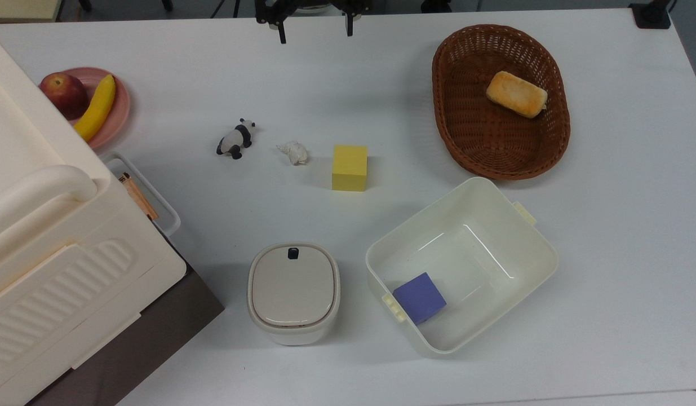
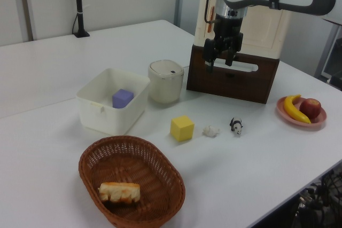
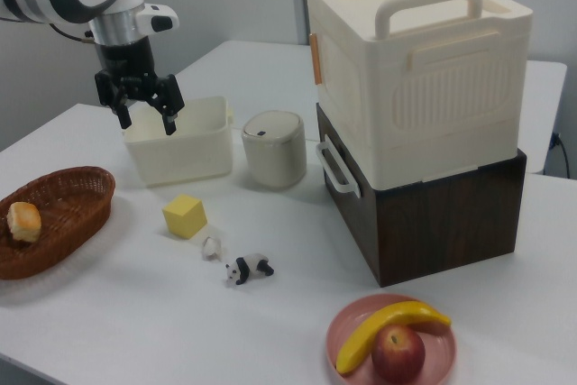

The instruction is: Open the trash can

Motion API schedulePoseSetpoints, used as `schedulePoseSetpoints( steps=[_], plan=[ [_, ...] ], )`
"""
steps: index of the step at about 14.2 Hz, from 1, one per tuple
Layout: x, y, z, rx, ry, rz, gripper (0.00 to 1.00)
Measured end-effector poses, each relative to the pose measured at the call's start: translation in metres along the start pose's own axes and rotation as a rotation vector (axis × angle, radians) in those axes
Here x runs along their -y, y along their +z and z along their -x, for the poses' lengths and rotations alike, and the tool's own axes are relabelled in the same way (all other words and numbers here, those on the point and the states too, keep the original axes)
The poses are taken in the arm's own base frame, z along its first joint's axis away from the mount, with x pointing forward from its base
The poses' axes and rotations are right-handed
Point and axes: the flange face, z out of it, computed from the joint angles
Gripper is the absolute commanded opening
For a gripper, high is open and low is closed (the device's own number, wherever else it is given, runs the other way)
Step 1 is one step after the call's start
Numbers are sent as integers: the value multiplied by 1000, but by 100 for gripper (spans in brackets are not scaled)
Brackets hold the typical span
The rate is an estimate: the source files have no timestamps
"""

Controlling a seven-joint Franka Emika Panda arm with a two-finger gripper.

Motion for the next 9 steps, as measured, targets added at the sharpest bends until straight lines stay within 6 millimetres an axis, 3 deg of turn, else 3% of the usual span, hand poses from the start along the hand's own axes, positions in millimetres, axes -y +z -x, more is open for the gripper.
schedulePoseSetpoints(
  steps=[6, 7, 8, 9],
  plan=[
    [0, 0, 0, 0, 0, 0, 100],
    [0, 0, 0, 1, -1, 0, 69],
    [0, 1, 0, 2, -1, 0, 1],
    [0, 1, 0, 3, -5, 0, 0]
  ],
)
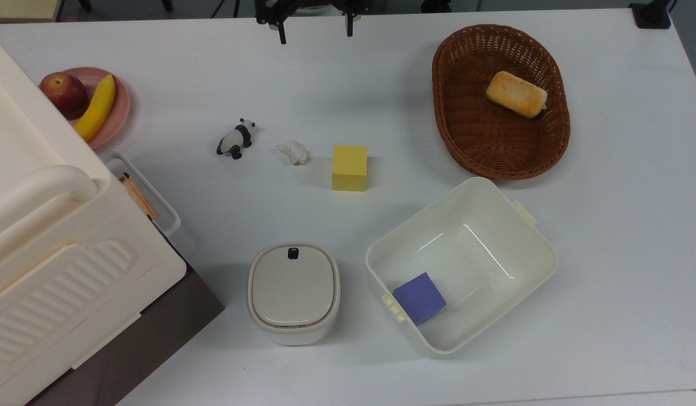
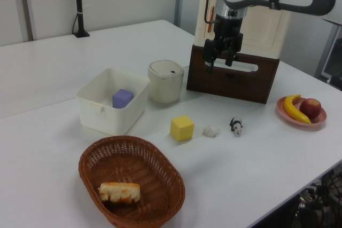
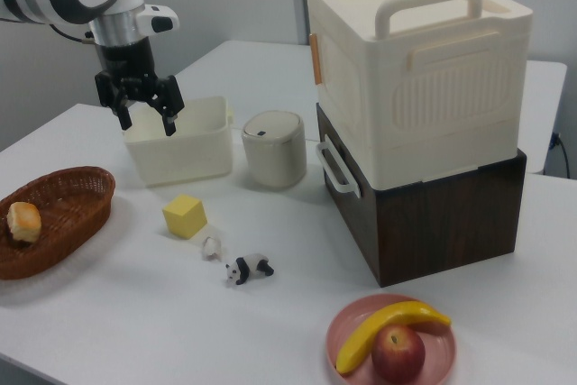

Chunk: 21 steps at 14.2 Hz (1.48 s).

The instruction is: Open the trash can

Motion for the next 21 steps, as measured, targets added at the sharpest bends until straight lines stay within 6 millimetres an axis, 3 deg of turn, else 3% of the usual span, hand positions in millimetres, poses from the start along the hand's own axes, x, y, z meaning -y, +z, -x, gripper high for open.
schedulePoseSetpoints(
  steps=[3, 7, 9, 13, 15, 21],
  plan=[
    [0, 2, -12, -72, -11, 6, 0],
    [-1, 17, -58, -290, 55, 17, 0],
    [-4, 35, -90, -390, 132, 13, 0],
    [-22, 96, -167, -520, 197, 25, 0],
    [-32, 111, -186, -590, 178, 67, 0],
    [-37, 109, -190, -611, 150, 113, 0]
  ],
)
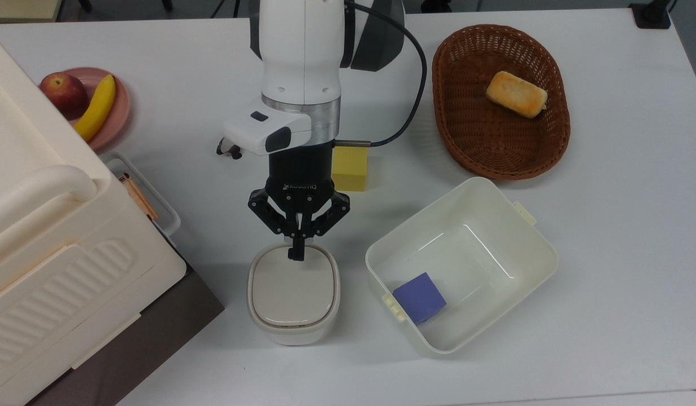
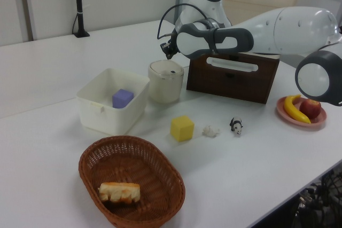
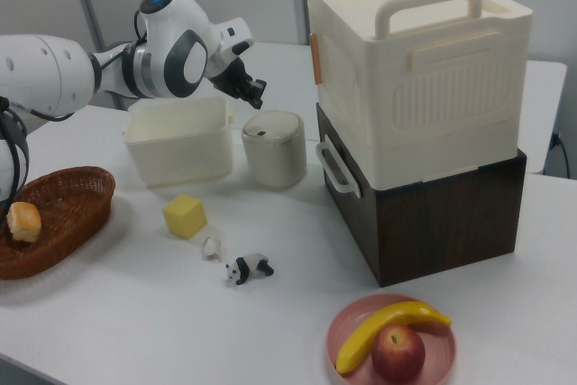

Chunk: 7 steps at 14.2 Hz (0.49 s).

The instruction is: Open the trash can

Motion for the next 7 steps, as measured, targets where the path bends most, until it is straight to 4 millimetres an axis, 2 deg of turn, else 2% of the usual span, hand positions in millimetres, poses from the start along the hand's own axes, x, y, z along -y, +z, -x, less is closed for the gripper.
schedulePoseSetpoints(
  steps=[7],
  plan=[
    [0, 7, 10, 20, -75, 41, 0]
  ],
)
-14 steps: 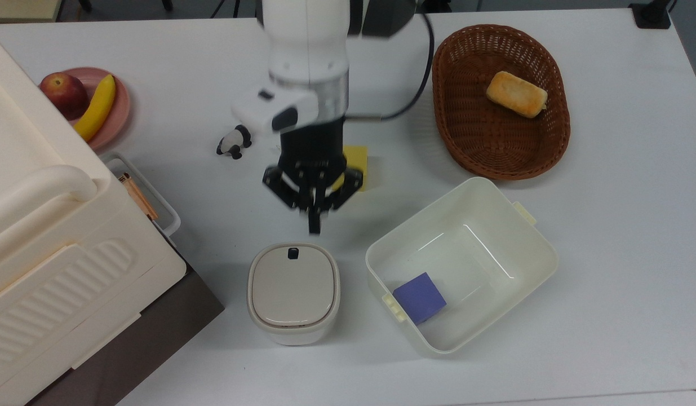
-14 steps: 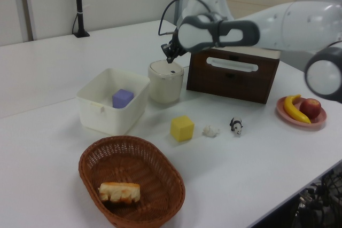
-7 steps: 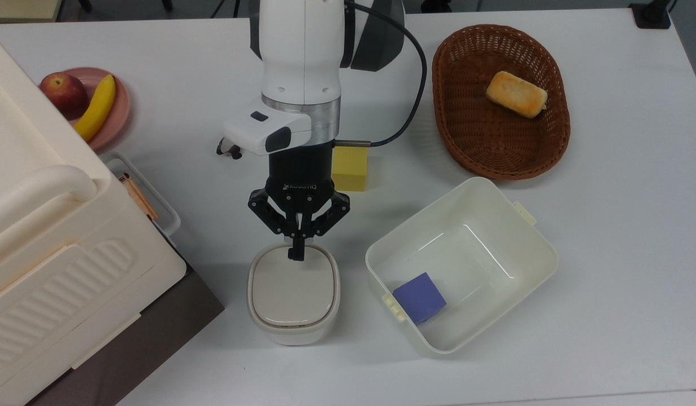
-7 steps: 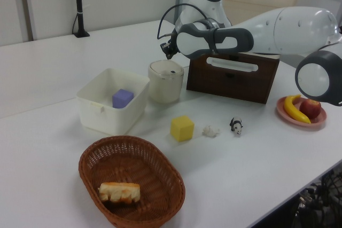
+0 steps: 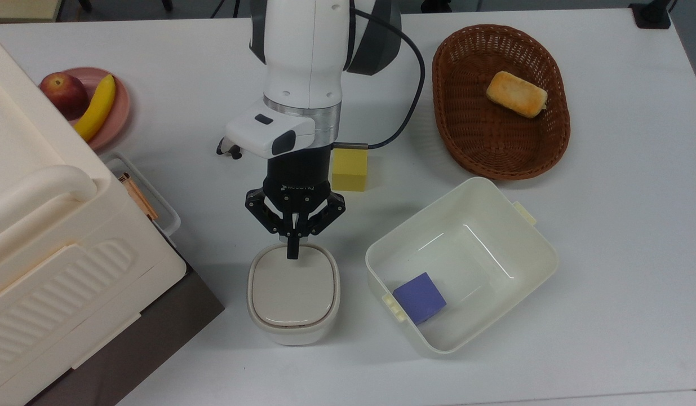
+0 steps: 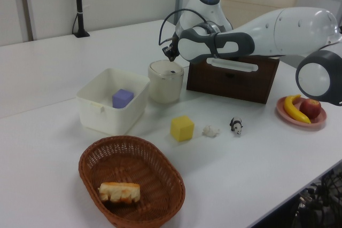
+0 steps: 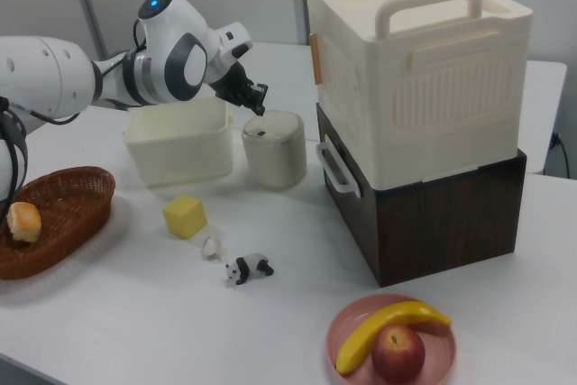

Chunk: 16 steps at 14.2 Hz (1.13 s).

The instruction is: Open the trash can

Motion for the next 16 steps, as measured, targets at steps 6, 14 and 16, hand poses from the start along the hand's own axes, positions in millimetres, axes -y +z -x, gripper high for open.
schedulePoseSetpoints(
  steps=[6, 14, 16],
  plan=[
    [0, 5, 11, 26, -17, 0, 0],
    [0, 14, 21, 51, -63, 0, 0],
    [1, 21, 25, 62, -68, 0, 0]
  ],
)
